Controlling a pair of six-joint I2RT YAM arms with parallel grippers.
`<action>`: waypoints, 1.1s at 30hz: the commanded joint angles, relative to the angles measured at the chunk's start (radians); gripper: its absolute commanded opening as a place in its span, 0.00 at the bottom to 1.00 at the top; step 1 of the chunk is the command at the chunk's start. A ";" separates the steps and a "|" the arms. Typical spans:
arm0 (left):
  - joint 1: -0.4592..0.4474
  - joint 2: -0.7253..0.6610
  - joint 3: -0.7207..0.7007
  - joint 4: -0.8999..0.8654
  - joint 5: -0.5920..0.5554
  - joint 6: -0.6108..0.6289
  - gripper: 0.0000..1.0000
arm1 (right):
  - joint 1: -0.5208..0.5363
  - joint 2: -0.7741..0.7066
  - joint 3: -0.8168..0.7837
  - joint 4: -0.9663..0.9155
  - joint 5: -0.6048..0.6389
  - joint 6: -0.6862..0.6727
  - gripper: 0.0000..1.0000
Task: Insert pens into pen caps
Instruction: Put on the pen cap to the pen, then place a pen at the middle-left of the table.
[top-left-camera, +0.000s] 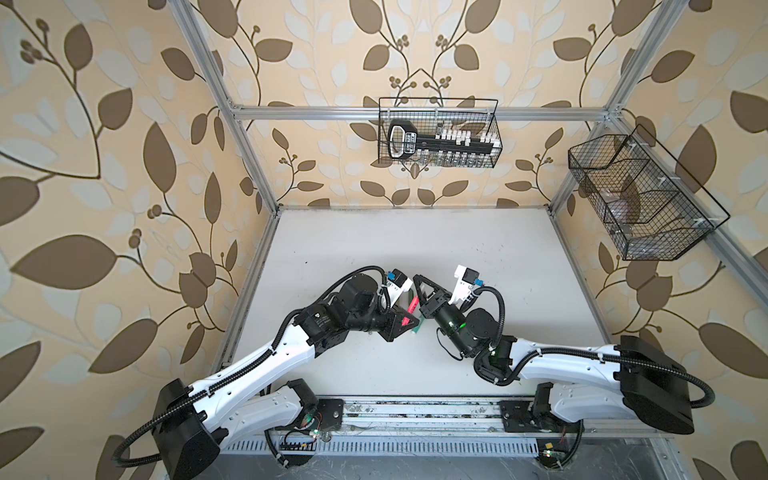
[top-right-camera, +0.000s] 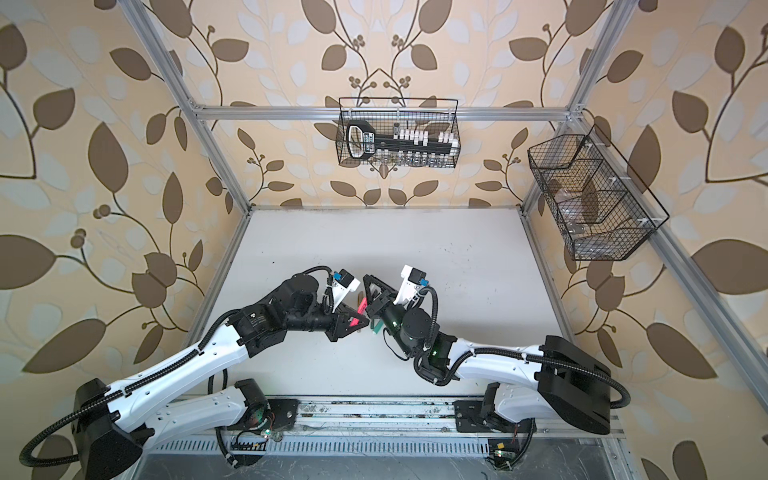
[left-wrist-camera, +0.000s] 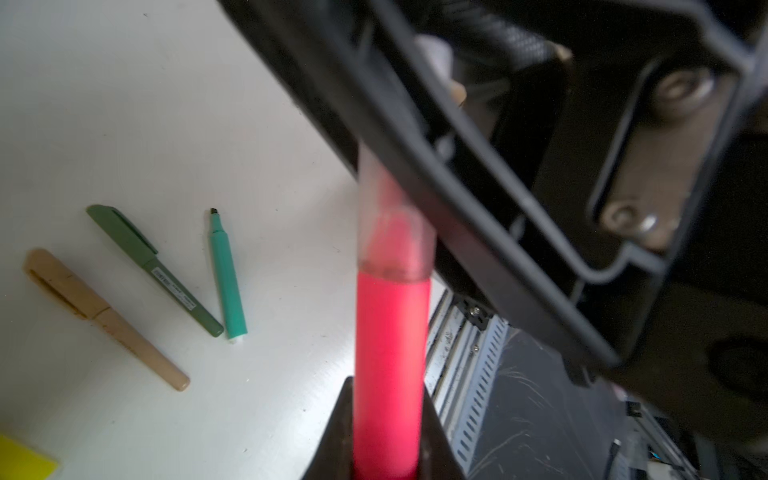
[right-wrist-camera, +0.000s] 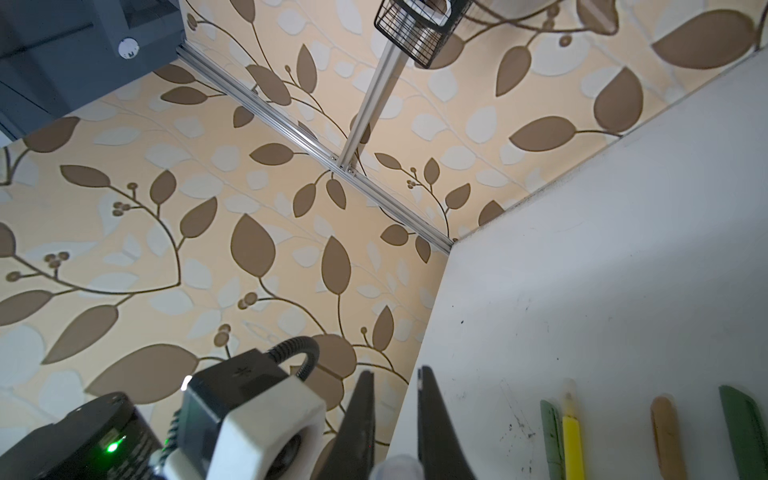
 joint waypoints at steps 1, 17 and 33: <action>0.144 0.016 0.133 0.485 -0.221 -0.185 0.00 | 0.156 0.048 -0.033 -0.051 -0.386 -0.037 0.00; 0.148 -0.256 -0.353 -0.018 -0.932 -0.339 0.00 | -0.152 -0.015 0.156 -0.553 0.045 -0.016 0.90; 0.275 -0.051 -0.411 -0.030 -1.016 -0.642 0.00 | -0.249 0.539 0.589 -0.514 0.307 -0.082 1.00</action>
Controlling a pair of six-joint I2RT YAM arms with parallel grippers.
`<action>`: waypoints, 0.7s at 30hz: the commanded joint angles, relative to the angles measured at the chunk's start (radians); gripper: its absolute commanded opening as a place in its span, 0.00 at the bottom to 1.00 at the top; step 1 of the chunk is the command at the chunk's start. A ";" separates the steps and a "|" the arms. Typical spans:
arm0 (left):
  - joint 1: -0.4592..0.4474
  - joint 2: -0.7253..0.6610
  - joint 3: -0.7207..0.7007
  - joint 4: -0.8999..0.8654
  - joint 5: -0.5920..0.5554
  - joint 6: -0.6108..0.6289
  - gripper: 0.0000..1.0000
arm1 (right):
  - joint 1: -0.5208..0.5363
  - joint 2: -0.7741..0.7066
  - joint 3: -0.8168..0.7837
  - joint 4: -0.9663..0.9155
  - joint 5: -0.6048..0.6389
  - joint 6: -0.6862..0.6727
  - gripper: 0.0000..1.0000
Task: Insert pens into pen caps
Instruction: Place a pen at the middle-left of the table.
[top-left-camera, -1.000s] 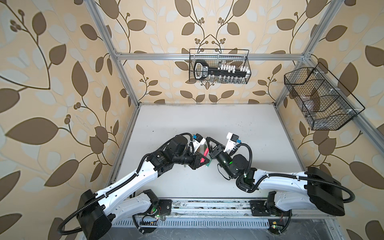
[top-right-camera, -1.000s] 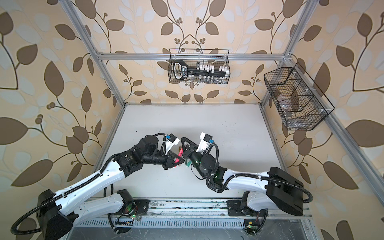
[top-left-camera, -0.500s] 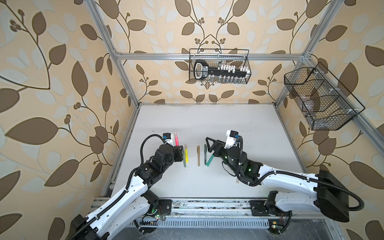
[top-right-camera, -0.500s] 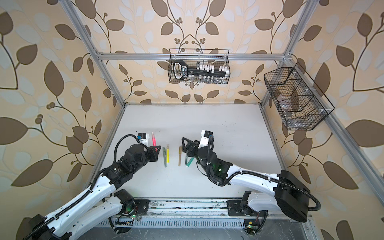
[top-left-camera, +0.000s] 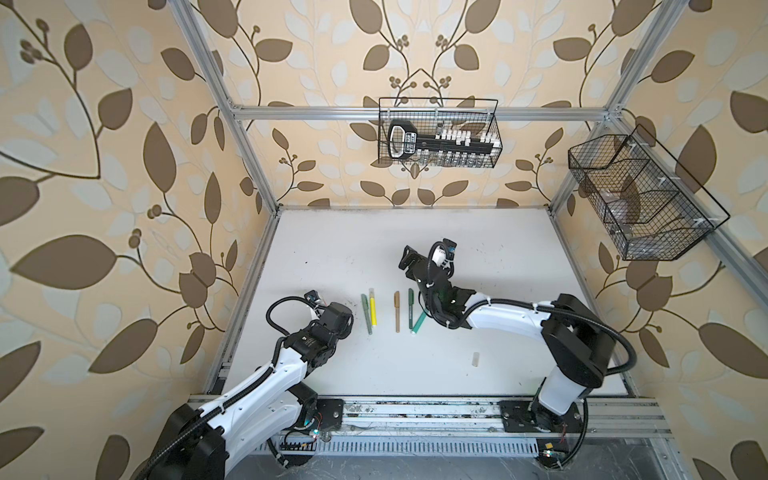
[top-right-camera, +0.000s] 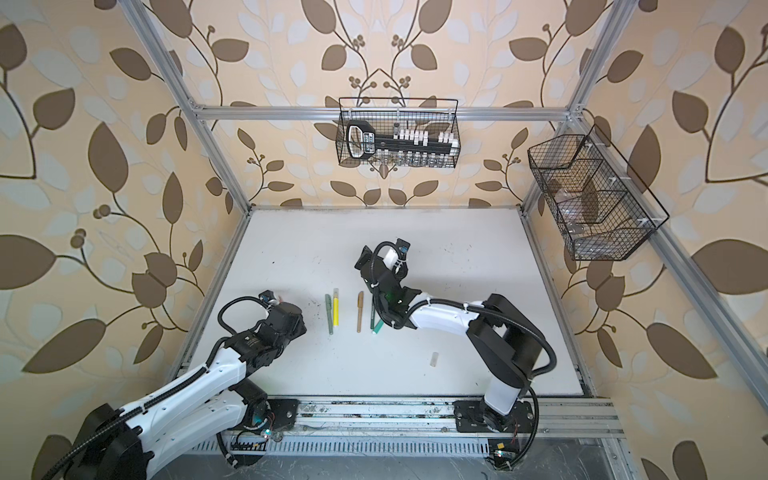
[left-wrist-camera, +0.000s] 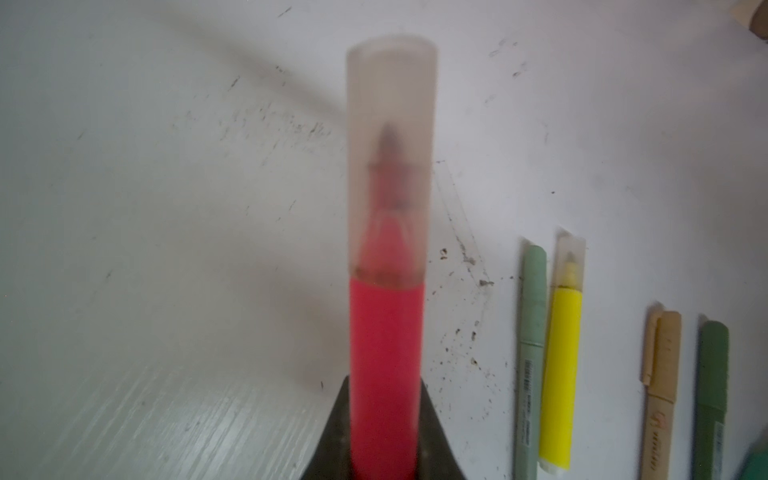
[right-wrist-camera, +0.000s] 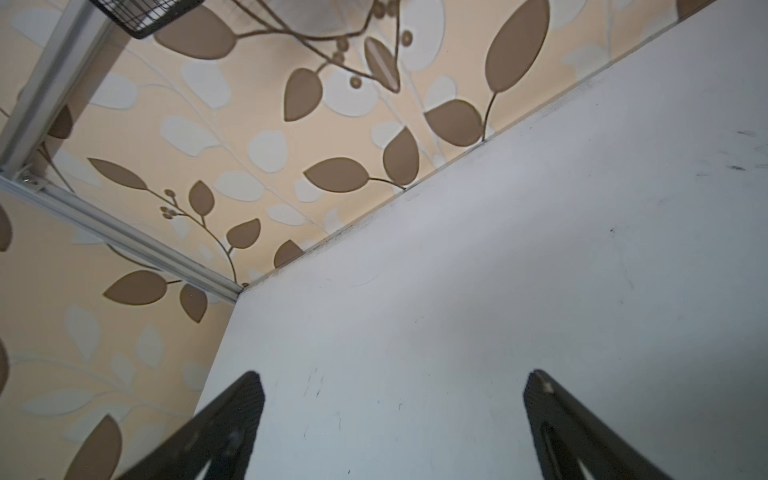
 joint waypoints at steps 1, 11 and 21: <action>0.056 0.065 0.030 0.005 -0.047 -0.104 0.00 | -0.003 0.095 0.118 0.021 0.072 -0.058 1.00; 0.070 0.003 0.050 0.005 -0.068 -0.061 0.38 | -0.004 0.370 0.478 -0.034 0.081 -0.147 1.00; 0.070 0.001 0.077 0.184 0.236 0.191 0.39 | -0.027 0.196 0.263 0.117 0.009 -0.165 1.00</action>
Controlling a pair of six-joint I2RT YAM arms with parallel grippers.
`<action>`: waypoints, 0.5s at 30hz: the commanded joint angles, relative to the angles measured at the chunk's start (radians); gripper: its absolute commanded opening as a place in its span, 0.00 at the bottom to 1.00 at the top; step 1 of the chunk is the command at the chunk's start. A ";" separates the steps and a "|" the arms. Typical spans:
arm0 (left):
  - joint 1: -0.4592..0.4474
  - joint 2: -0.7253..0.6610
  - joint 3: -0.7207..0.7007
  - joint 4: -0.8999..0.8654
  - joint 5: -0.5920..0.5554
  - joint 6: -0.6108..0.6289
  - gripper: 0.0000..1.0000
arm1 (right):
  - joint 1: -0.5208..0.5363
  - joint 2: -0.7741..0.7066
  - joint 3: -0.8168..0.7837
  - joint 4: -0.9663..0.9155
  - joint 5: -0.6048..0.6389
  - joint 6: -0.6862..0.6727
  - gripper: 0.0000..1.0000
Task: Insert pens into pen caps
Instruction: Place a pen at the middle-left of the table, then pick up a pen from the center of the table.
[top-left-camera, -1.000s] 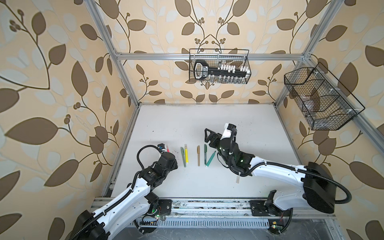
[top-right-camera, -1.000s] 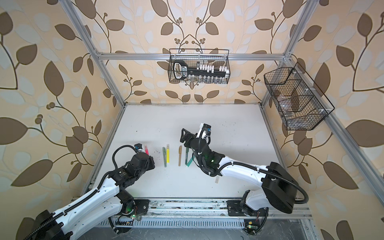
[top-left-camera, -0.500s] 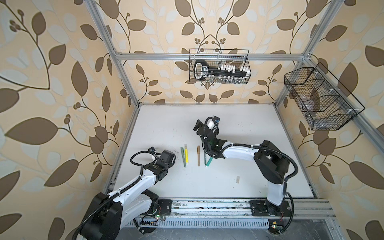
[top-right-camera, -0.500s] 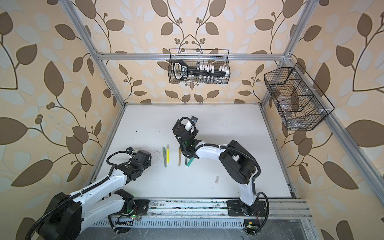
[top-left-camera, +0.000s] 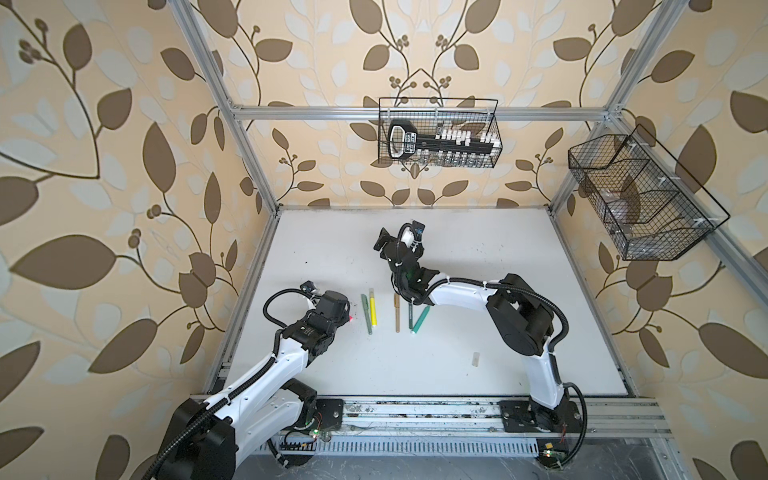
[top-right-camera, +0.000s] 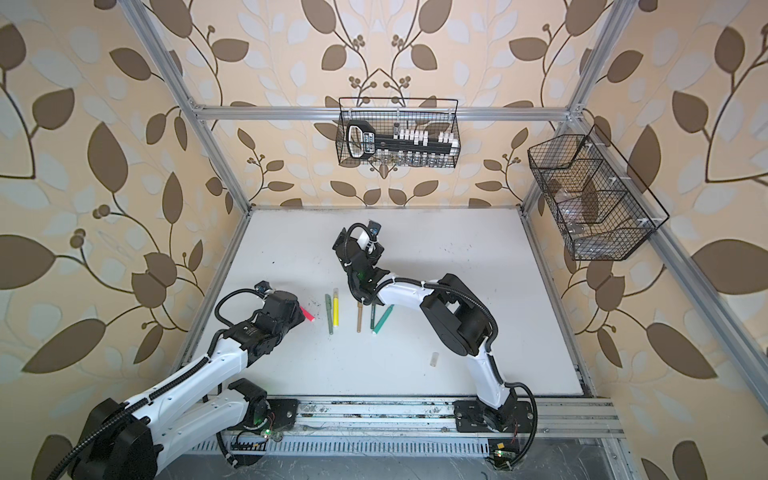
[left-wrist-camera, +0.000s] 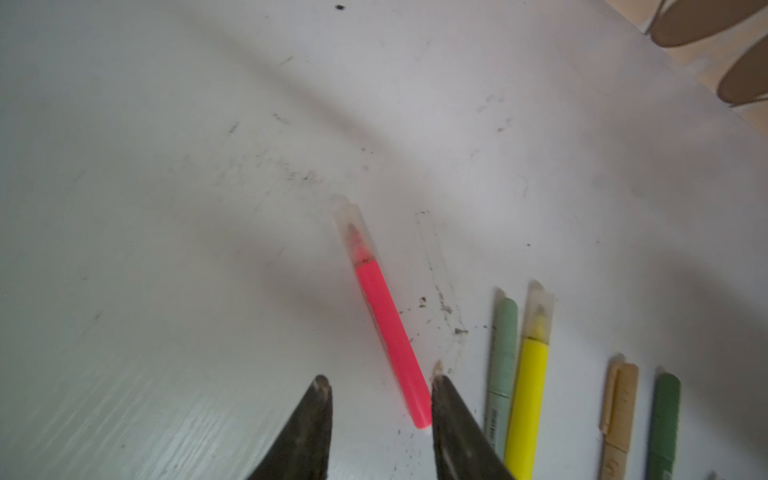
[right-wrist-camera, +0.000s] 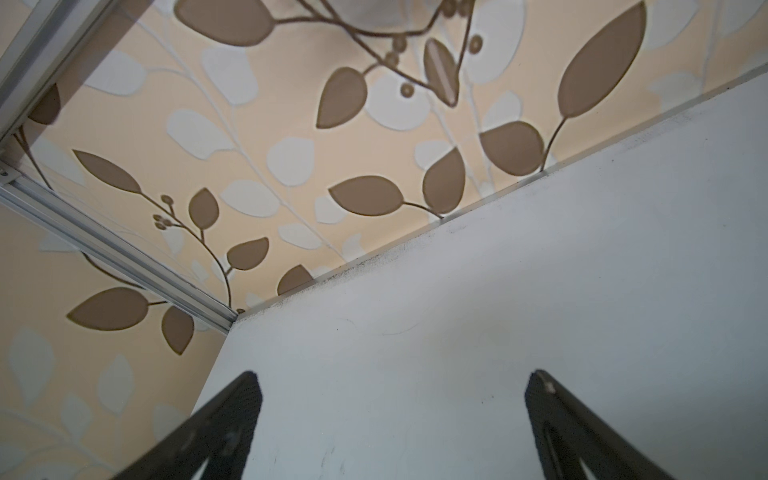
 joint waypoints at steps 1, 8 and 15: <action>0.005 -0.020 -0.017 0.173 0.199 0.130 0.39 | -0.006 -0.119 -0.108 0.080 0.006 -0.027 1.00; -0.218 0.045 0.008 0.293 0.219 0.251 0.40 | -0.044 -0.299 -0.292 0.057 -0.067 0.009 1.00; -0.347 0.262 0.100 0.404 0.239 0.298 0.37 | -0.096 -0.466 -0.433 0.011 -0.126 0.037 0.99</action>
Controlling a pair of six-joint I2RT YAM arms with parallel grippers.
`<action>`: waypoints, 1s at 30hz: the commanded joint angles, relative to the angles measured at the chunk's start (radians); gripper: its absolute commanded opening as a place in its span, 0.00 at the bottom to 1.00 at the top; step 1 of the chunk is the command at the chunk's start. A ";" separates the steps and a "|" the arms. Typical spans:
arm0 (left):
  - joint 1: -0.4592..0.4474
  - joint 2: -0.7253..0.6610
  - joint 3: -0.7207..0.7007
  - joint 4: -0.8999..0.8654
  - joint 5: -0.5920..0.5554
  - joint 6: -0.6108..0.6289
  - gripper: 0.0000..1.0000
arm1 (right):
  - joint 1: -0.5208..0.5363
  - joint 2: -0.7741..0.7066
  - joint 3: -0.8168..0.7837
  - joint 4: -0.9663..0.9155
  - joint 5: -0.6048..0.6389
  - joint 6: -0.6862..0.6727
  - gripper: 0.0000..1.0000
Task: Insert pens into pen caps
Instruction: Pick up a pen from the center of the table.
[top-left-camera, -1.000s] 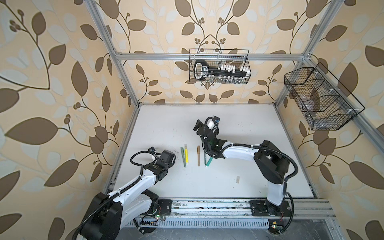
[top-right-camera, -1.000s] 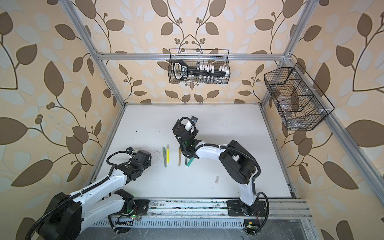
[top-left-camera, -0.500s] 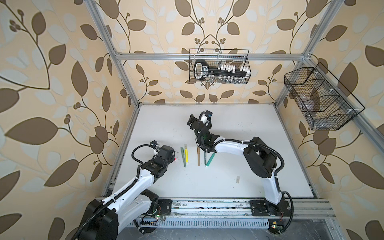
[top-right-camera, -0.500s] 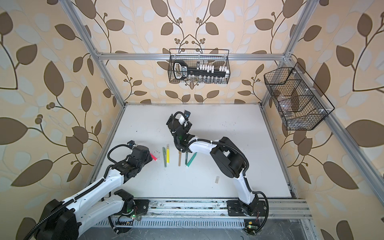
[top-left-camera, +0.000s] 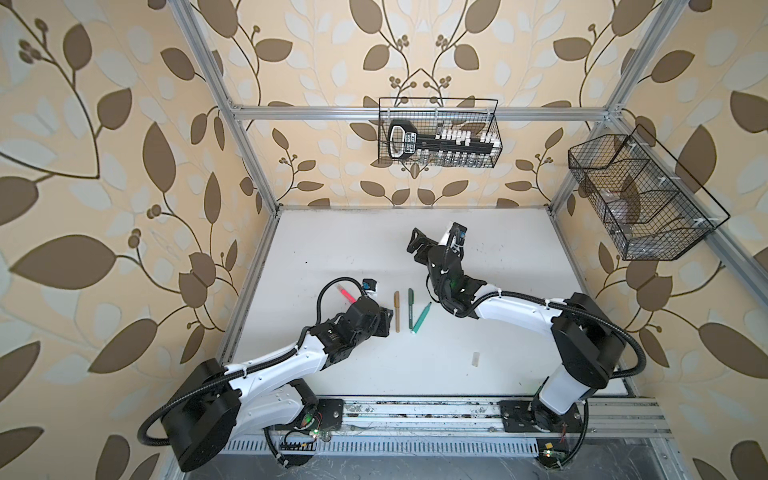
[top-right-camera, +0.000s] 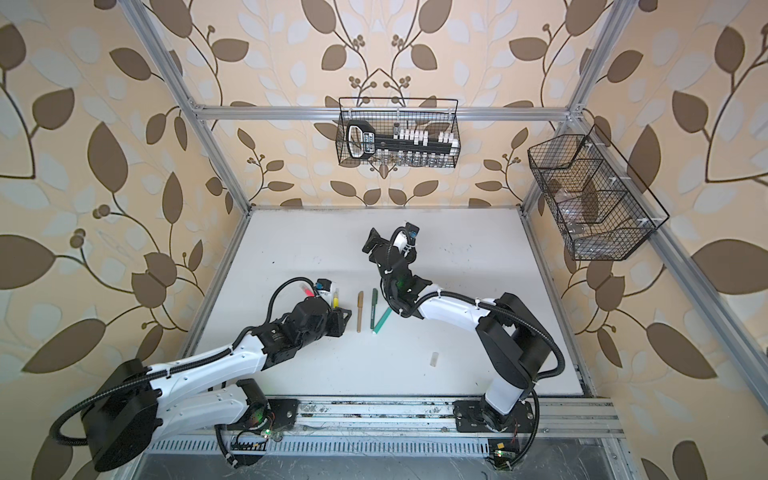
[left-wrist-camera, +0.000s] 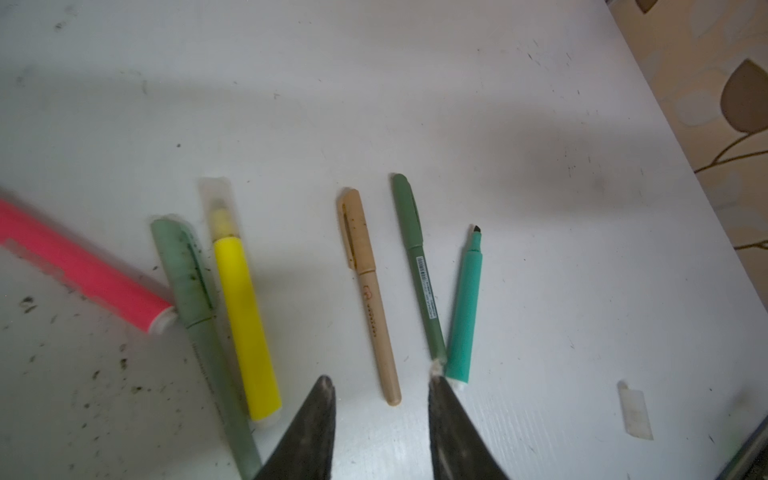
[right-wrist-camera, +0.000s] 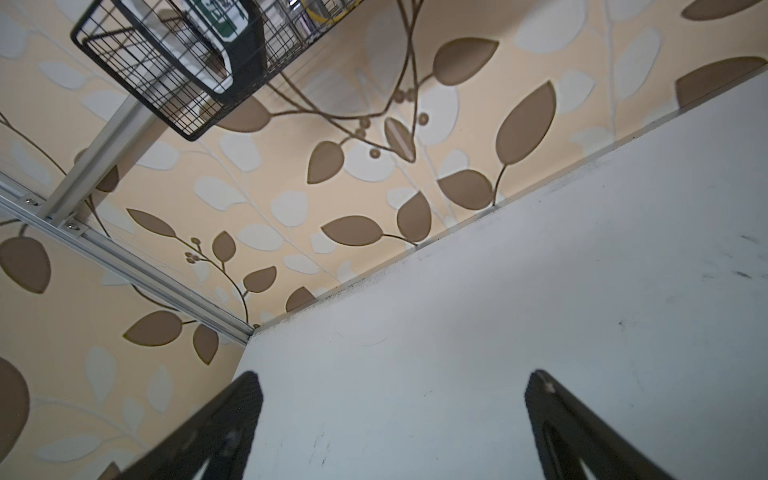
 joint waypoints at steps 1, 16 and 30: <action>-0.010 0.083 0.070 0.100 0.031 0.060 0.36 | -0.020 -0.071 -0.068 -0.024 -0.030 0.022 0.99; -0.120 0.406 0.316 -0.014 0.080 0.181 0.36 | -0.135 -0.466 -0.321 -0.224 -0.085 0.049 1.00; -0.128 0.570 0.460 -0.144 0.043 0.215 0.36 | -0.294 -0.891 -0.531 -0.502 -0.083 0.039 1.00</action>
